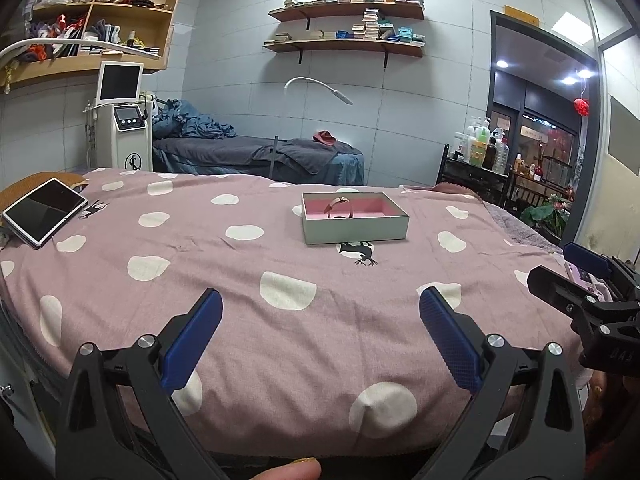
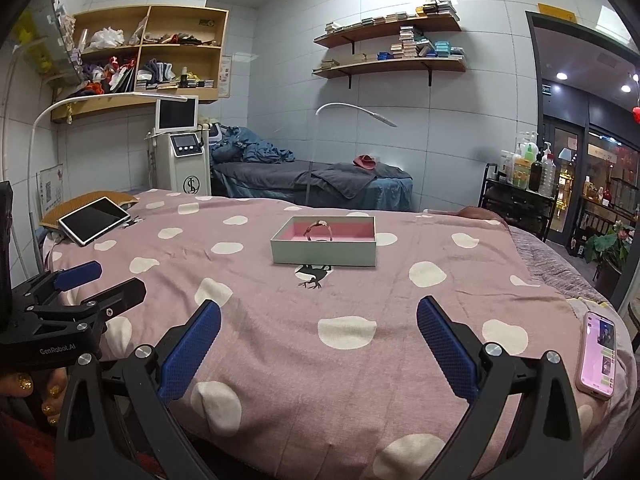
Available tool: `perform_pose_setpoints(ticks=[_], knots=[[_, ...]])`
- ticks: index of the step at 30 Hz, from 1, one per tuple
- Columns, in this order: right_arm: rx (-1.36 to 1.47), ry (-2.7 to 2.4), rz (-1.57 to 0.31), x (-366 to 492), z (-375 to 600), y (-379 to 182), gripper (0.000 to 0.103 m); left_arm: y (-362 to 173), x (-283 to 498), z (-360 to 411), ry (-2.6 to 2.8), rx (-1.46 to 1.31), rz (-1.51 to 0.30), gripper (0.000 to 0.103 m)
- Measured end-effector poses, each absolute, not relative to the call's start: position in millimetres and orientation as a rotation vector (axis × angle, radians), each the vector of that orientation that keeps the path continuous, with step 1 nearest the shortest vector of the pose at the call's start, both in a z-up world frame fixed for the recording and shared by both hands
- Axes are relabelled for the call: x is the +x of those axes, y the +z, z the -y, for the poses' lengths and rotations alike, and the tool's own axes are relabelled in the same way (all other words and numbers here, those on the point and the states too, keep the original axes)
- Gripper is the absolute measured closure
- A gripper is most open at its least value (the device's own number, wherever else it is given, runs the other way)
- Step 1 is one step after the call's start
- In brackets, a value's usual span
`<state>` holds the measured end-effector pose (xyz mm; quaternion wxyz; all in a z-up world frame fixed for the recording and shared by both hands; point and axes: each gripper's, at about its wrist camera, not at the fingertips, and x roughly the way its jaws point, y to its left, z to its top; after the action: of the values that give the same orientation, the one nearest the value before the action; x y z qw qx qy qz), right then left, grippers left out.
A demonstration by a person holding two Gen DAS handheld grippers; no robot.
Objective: Organize jewelry
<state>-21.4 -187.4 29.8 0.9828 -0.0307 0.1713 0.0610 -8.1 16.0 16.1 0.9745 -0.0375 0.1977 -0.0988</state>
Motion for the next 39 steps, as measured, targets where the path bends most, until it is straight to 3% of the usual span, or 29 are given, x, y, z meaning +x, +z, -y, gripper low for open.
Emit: perform_pose_setpoints(ticks=[39], knots=[[-0.066, 0.117, -0.346, -21.5, 188.5, 30.4, 0.006, 13.1, -8.8, -10.8, -0.192, -0.056, -0.405, 0.006]])
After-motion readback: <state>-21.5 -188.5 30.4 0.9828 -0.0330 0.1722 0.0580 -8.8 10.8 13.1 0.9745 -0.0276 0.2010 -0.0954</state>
